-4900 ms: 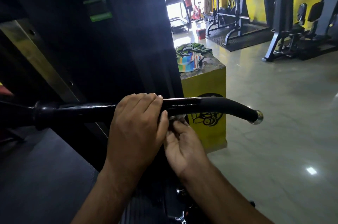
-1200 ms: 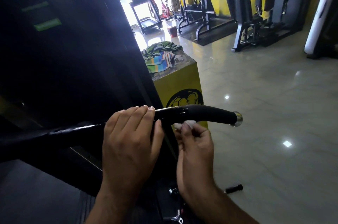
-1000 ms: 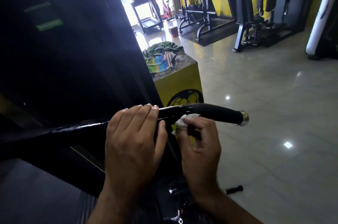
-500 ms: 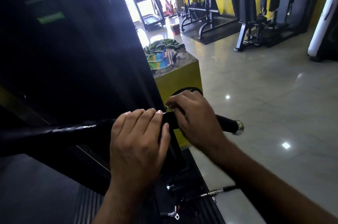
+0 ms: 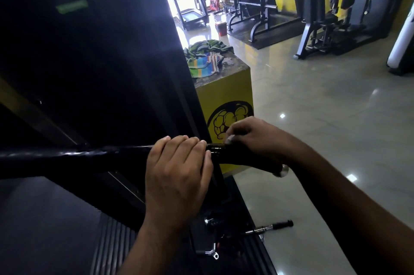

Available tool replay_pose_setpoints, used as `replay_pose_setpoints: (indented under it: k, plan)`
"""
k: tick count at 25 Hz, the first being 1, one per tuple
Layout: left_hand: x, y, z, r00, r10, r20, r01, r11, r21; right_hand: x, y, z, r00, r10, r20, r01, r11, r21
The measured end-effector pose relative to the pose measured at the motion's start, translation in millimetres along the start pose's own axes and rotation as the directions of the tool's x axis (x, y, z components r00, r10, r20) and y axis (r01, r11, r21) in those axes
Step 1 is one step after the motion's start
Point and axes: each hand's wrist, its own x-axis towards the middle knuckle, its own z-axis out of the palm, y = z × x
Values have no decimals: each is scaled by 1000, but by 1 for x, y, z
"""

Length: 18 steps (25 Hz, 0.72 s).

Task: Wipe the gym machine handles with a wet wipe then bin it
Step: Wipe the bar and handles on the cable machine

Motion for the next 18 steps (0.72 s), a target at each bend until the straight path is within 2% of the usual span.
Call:
replay_pose_setpoints:
  k: [2,3,6,8,10,11,13,14,16,18]
  plan:
    - [-2,1,1,1000,14,8,-14,1000,-2,-1,-9,3,995,-80,66,66,979,193]
    - [-2,2,1,1000,18,9,-18,1000,-5,2,-14,4,987,-123,100,98,969,226]
    - [0,8,-1,1000,19,14,-19,1000,-18,16,-22,-1,953,-72,294,54,996,68]
    - [2,12,-4,999,27,20,-26,999,-30,18,-23,-6,940,-62,336,40,997,70]
    - [6,14,-6,999,28,17,-28,999,-40,14,-17,-10,953,-82,292,55,994,100]
    - [8,16,-7,999,28,14,-28,999,-43,9,-13,-12,966,-39,256,22,997,69]
    - [10,19,-9,1000,25,15,-25,999,-40,-6,-3,-12,992,83,95,-84,996,10]
    - [11,20,-10,1000,22,14,-22,999,-39,-15,0,-8,997,80,-17,-80,997,14]
    - [13,23,-12,1000,14,7,-14,999,-37,-37,-6,4,979,-58,-195,62,998,15]
    - [14,25,-15,1000,7,0,-7,999,-36,-54,-13,8,948,-144,-283,158,987,26]
